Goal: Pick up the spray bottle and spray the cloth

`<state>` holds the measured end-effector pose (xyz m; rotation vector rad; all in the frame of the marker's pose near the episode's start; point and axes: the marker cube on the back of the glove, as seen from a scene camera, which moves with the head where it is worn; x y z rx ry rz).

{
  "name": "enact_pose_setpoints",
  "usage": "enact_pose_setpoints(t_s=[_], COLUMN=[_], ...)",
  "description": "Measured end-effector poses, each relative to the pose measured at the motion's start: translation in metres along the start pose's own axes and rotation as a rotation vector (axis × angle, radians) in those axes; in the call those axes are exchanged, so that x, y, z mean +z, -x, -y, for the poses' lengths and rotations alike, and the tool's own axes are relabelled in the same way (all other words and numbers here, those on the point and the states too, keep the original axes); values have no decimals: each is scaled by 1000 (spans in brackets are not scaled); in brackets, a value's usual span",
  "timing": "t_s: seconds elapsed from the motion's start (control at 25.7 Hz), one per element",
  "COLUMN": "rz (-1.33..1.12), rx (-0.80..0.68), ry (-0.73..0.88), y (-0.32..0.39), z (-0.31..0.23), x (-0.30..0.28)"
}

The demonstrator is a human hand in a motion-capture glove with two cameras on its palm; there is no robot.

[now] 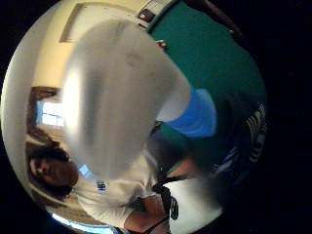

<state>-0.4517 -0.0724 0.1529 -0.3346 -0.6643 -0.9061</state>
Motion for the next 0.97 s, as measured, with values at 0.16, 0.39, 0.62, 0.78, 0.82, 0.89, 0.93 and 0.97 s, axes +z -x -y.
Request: enact_pose_setpoints(t_s=[0.16,0.39,0.62,0.78,0.82,0.89,0.93,0.97], rz=[-136,-457,-517,-496,-490,-479,-475,-474], rx=[66,309,502,545,548,546,543,542], ry=[-53,-136,-169,-157,-154,-147,-144,-142], y=[-9,-44,-88,-104,-106,-107,-107,-108], z=[-16,-49,-76,-79,-79,-77,-76,-76], x=[-40,-96,-120,-120,-119,-116,-115,-114])
